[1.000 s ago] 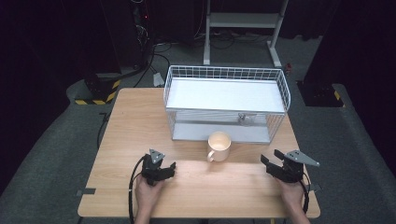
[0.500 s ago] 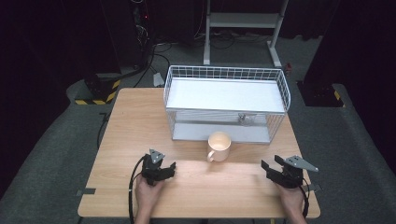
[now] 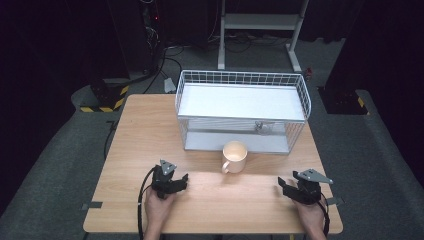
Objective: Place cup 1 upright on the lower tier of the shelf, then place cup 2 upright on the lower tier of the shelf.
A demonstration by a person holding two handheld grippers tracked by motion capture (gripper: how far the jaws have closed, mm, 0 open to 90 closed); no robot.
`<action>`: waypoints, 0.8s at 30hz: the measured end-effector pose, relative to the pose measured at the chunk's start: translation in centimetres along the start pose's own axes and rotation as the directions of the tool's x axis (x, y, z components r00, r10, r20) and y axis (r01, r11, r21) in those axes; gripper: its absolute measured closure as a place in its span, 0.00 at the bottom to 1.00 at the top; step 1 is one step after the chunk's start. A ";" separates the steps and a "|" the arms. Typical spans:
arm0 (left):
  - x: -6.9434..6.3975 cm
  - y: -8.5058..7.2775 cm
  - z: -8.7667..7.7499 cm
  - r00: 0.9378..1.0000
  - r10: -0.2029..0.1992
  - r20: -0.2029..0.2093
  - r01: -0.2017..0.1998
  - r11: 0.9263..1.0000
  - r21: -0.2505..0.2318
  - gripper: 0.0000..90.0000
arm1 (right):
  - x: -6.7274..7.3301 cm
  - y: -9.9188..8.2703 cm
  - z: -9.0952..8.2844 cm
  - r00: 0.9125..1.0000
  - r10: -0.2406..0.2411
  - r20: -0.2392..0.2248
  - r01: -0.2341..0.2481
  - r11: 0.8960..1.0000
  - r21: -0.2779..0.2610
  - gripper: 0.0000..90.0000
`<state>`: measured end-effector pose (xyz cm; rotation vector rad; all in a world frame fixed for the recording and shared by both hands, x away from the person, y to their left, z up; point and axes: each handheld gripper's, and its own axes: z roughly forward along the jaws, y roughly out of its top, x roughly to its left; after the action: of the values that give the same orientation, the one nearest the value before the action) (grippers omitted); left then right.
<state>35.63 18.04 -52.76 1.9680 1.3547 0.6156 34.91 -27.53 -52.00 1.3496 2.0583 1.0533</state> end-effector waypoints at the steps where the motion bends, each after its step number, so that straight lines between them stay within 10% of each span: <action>1: 0.0 0.0 0.0 1.000 0.001 0.001 -0.001 1.000 0.001 0.27 | 0.0 0.1 0.1 1.000 -0.008 0.007 0.008 1.000 0.013 0.37; 9: -0.1 0.0 0.1 1.000 -0.009 0.001 0.009 1.000 0.003 0.21 | 0.3 0.5 1.1 0.998 -0.061 0.013 0.059 0.992 0.112 0.35; 24: -0.4 0.6 -0.2 0.999 0.008 0.040 -0.007 1.000 -0.014 0.17 | -0.1 0.7 1.5 0.999 -0.035 0.033 0.031 0.991 0.129 0.22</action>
<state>35.74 17.55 -52.21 1.9651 1.3167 0.5844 36.38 -26.92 -52.36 1.3810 2.1469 0.8899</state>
